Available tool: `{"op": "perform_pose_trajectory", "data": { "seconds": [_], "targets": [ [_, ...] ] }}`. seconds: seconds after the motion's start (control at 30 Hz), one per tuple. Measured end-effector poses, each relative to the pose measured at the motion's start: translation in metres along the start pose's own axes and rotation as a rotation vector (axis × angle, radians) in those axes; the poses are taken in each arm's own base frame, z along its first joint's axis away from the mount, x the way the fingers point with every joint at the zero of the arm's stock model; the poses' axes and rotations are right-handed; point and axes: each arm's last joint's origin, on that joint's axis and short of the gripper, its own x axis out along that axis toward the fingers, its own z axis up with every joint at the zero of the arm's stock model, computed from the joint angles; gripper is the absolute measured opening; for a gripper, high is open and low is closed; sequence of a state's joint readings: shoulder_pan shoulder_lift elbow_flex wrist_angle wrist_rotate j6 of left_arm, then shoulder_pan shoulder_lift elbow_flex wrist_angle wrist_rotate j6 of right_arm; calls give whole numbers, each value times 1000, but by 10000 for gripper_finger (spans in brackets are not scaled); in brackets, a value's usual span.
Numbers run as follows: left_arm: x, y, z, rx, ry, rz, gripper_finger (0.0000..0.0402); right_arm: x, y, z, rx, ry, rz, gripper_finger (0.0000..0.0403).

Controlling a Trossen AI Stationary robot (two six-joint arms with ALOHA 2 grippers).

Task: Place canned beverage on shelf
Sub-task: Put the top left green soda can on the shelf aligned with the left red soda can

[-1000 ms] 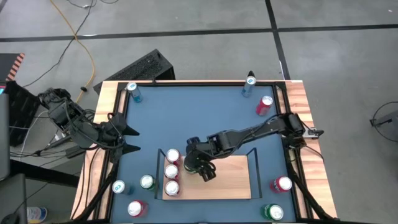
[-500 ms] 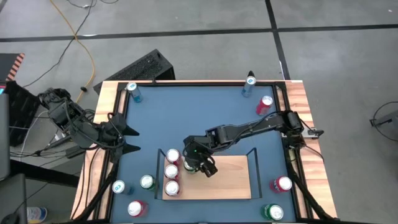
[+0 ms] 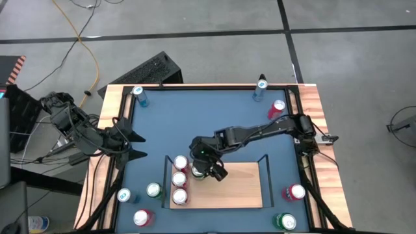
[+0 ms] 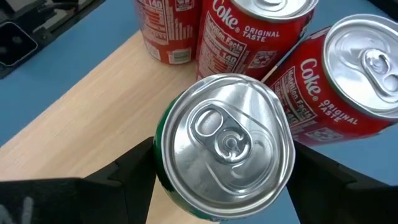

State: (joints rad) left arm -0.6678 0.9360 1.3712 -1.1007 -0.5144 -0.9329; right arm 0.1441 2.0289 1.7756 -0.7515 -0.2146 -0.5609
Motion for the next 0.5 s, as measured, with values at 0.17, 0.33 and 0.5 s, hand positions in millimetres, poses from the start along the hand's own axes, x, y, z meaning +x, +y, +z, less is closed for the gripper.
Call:
{"op": "perform_pose_trajectory", "data": {
  "seconds": [0.17,0.33,0.5],
  "targets": [
    [0,0,0,-6,-15,11,302,0,0,0,-109,-7,14,296],
    [0,0,1,-14,-22,16,302,-2,-1,-4,-118,10,35,296],
    [0,0,1,-17,-30,16,302,-3,0,-6,-189,29,51,296]
  ]
}}
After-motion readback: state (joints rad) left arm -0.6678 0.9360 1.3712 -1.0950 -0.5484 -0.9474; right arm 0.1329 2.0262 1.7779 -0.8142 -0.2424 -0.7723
